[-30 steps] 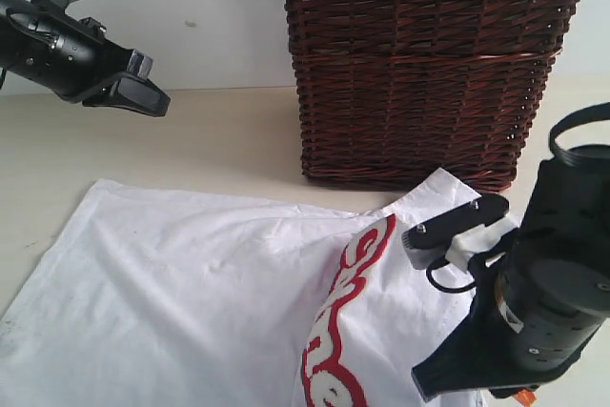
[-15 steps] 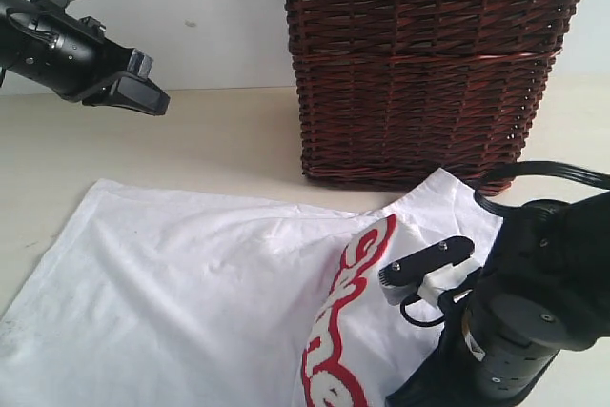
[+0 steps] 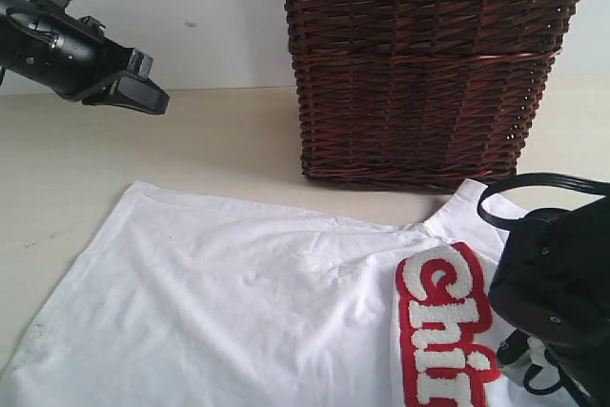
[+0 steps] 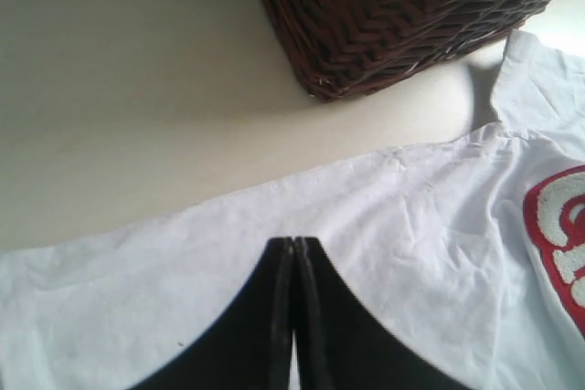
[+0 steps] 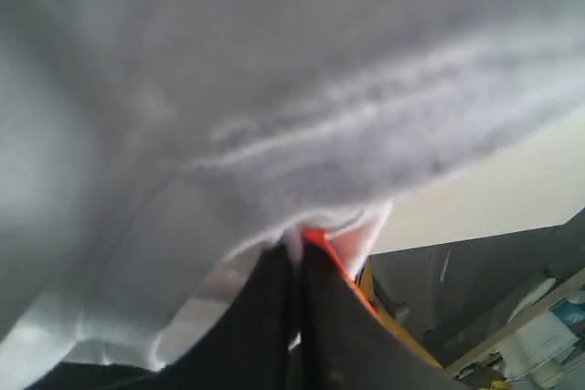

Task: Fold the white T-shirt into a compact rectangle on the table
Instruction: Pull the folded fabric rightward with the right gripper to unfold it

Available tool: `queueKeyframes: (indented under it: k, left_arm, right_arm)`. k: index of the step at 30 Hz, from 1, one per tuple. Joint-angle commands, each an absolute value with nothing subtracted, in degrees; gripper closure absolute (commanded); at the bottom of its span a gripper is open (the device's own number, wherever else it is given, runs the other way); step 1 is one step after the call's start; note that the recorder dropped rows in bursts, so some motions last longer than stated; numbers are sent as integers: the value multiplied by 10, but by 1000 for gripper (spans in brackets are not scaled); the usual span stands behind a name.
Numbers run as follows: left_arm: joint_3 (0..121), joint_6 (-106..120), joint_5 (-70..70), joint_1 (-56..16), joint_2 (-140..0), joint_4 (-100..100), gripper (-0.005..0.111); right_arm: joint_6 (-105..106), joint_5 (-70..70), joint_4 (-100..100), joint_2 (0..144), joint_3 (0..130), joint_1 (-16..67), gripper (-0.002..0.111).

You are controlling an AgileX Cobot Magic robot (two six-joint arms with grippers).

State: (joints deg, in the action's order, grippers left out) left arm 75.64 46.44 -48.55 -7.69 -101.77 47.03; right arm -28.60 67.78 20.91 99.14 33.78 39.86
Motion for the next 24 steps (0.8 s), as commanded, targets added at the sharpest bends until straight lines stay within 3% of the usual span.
queueKeyframes:
  k: [1, 4, 8, 11, 18, 24]
  left_arm:
    - [755, 467, -497, -81, -1026, 479, 107]
    - [755, 467, -497, -81, -1041, 475, 107]
    - [755, 476, -497, -81, -1054, 462, 107]
    - [755, 478, -491, -81, -1053, 454, 107]
    - [755, 478, -492, -81, -1053, 452, 107]
    - [755, 477, -502, -81, -1053, 452, 107]
  right_arm:
    - [-321, 673, 276, 965, 338, 396, 107]
    - [-339, 675, 313, 926, 350, 396, 95]
    - [-315, 686, 310, 858, 371, 396, 71]
    - [-259, 700, 266, 819, 373, 396, 63]
    - [-368, 622, 345, 779, 392, 396, 63]
    - [-535, 466, 465, 817, 402, 359, 92]
